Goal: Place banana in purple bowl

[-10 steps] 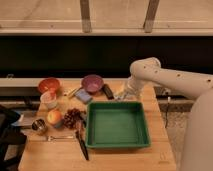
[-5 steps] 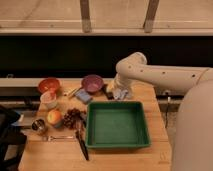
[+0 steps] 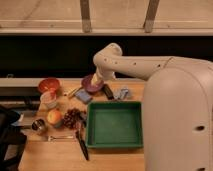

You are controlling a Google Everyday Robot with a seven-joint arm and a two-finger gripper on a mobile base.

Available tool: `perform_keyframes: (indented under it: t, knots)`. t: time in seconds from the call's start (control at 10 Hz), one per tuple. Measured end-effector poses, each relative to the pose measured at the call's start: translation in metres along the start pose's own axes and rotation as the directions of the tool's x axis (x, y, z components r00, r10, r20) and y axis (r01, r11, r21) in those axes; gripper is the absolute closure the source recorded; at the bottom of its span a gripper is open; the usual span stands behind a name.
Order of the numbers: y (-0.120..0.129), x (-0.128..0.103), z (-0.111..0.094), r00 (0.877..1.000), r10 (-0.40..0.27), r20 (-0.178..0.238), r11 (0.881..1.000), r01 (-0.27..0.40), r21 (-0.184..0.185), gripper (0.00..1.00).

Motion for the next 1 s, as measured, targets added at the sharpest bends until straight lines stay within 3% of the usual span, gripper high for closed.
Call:
perform_keyframes:
  t: [0.6,0.8,1.0]
  knots:
    - [-0.004,0.001,0.0,1.0,0.003,-0.003,1.0,-0.003,0.006,0.21]
    - [0.002,-0.003,-0.003,1.0,-0.015,0.02,1.0,0.015,0.0,0.21]
    - [0.027,-0.016,-0.002,0.996,-0.069,0.051,0.997,0.07,-0.016,0.21]
